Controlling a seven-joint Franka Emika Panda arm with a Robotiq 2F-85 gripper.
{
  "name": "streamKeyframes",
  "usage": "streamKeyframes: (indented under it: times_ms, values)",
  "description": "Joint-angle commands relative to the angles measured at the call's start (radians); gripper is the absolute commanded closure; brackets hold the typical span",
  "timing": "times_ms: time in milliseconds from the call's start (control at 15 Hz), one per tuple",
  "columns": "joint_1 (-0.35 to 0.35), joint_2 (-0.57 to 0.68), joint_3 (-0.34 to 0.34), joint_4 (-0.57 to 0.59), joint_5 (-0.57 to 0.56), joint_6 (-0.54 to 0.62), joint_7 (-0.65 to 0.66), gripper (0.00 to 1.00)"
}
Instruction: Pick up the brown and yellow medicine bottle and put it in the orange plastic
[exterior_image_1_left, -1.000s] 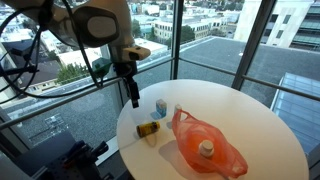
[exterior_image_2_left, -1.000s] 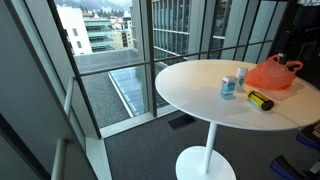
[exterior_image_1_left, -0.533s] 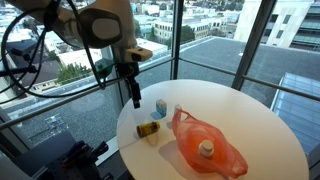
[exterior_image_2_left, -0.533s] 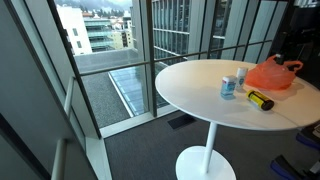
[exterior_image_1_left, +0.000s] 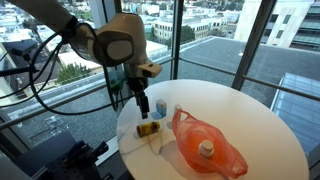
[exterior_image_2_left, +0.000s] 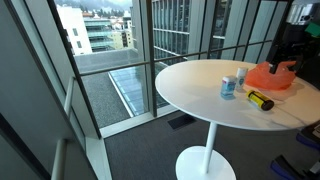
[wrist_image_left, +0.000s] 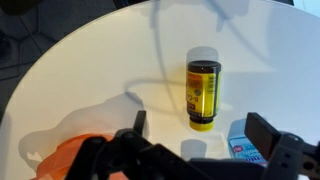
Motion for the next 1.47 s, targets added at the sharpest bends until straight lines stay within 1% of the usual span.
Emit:
streamKeyframes:
  times_ms: [0,267,667,1067,1133,1200,1267,1333,1400]
  values:
    - [0.008,0.109,-0.04,0.03,0.023,0.1,-0.056,0.0]
    - [0.023,0.223,-0.066,0.055,0.079,0.182,-0.124,0.0]
    - [0.057,0.342,-0.07,0.1,0.143,0.229,-0.183,0.0]
    - [0.09,0.428,-0.092,0.132,0.127,0.253,-0.166,0.01]
    - [0.095,0.438,-0.096,0.136,0.127,0.256,-0.165,0.25]
    - [0.101,0.446,-0.102,0.139,0.124,0.259,-0.162,0.26]
    - [0.106,0.452,-0.108,0.143,0.12,0.26,-0.158,0.3]
    - [0.111,0.457,-0.113,0.145,0.119,0.264,-0.155,0.4]
    - [0.115,0.461,-0.118,0.146,0.117,0.265,-0.153,0.47]
